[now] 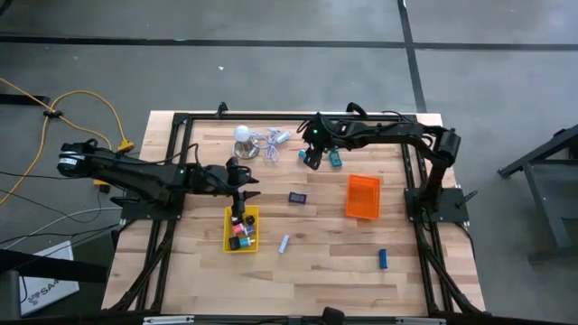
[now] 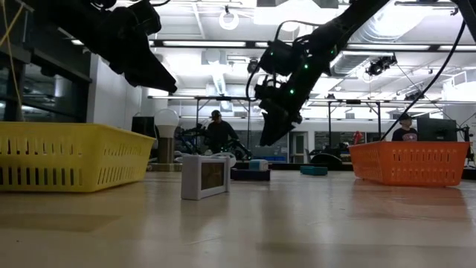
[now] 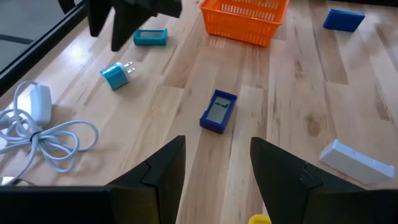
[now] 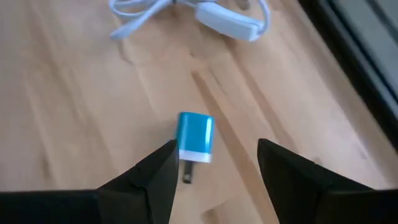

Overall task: Pick & Place Office items
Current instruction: Put the blue charger adapter into the yellow bin

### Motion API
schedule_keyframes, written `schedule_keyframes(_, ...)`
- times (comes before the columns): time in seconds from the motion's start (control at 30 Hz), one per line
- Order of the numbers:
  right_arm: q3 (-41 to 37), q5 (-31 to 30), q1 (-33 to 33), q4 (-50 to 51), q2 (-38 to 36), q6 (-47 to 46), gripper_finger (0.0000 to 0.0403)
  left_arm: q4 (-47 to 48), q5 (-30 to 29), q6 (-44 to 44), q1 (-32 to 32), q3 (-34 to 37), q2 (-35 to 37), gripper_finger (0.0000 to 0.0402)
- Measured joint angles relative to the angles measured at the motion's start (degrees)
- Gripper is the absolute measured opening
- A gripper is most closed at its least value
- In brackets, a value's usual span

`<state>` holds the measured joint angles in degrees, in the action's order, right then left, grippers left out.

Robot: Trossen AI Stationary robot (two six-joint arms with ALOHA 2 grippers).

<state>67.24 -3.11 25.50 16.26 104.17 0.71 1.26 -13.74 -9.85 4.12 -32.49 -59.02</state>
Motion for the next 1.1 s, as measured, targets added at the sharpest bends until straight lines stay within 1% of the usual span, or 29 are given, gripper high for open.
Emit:
schedule_keyframes(0.13,0.0,2.9,0.0,0.3,0.4,-1.0,0.0205,0.0,0.0,0.0,0.0,0.0,0.0,0.0175)
schedule_keyframes(0.33,0.0,3.1,-1.1,-0.2,0.4,-1.9,0.0204,0.2,0.0,0.0,0.2,0.0,0.0,0.0175)
schedule_keyframes(0.43,0.0,1.5,-1.9,-0.2,0.4,-1.6,0.0204,0.4,0.0,0.0,0.2,0.0,0.0,0.0175)
schedule_keyframes(0.6,0.0,-3.3,-3.5,-0.2,0.4,1.3,0.0204,1.3,0.1,-0.4,0.2,0.0,0.0,0.0175)
schedule_keyframes(0.8,0.0,-4.5,-4.2,-0.3,0.4,0.9,0.0205,1.9,0.1,-0.5,0.2,0.0,0.0,0.0175)
schedule_keyframes(0.9,0.0,-4.5,-4.1,-0.4,0.4,0.8,0.0217,1.9,0.1,-0.7,0.2,0.0,0.0,0.0175)
schedule_keyframes(1.1,0.0,-4.5,-4.0,-0.6,0.4,0.4,0.0257,1.8,0.1,-0.7,0.2,0.0,0.0,0.0175)
